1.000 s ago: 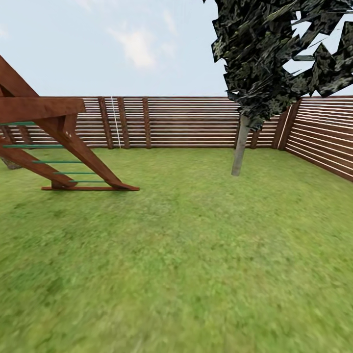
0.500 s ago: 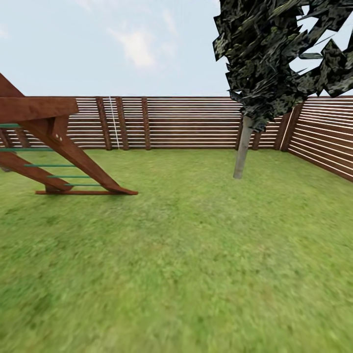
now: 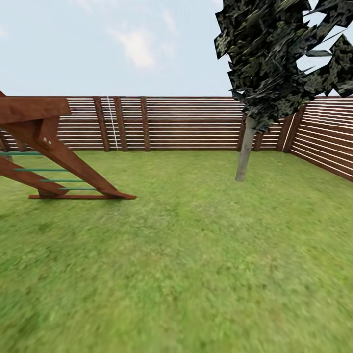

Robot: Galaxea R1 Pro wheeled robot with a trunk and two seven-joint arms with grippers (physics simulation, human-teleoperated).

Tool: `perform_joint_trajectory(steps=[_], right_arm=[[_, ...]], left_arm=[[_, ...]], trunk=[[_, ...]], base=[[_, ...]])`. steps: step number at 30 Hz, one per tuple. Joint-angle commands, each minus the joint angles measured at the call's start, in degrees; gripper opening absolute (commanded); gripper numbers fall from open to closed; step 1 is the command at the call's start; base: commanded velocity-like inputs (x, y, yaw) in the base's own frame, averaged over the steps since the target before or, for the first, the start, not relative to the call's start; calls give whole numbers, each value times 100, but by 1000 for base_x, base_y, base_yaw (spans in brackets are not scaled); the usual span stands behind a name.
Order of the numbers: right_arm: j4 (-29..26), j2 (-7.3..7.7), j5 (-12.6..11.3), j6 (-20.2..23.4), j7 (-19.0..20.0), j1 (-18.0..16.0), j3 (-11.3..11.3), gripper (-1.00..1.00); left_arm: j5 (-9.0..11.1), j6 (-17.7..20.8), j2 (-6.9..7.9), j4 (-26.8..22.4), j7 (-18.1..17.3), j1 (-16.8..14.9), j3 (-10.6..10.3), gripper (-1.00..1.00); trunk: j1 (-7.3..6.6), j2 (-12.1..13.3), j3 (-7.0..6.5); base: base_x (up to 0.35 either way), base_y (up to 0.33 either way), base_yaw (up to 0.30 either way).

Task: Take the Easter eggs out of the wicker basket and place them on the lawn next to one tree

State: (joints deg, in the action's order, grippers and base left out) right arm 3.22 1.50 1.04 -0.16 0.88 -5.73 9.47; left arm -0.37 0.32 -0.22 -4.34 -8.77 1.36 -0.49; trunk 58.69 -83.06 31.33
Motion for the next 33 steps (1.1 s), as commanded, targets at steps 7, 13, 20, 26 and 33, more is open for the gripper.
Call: perform_joint_trajectory(steps=[7,13,20,26,33], right_arm=[[12,0,11,-2,9,-7,29,100],[12,0,11,6,9,-7,29,100],[12,0,11,7,9,-7,29,100],[14,0,15,16,9,-7,29,100],[120,0,19,0,9,-7,30,100]], left_arm=[[-6,3,-4,-12,-11,5,-4,100],[-7,3,-4,-13,-11,5,-4,100],[-7,3,-4,-14,-11,5,-4,100],[-7,3,0,-14,-11,5,-4,100],[-7,3,1,-14,-11,5,-4,100]], trunk=[[3,-2,4],[3,-2,4],[3,-2,4],[3,-2,4],[3,-2,4]], base=[[335,0,0],[335,0,0],[335,0,0],[335,0,0],[335,0,0]])
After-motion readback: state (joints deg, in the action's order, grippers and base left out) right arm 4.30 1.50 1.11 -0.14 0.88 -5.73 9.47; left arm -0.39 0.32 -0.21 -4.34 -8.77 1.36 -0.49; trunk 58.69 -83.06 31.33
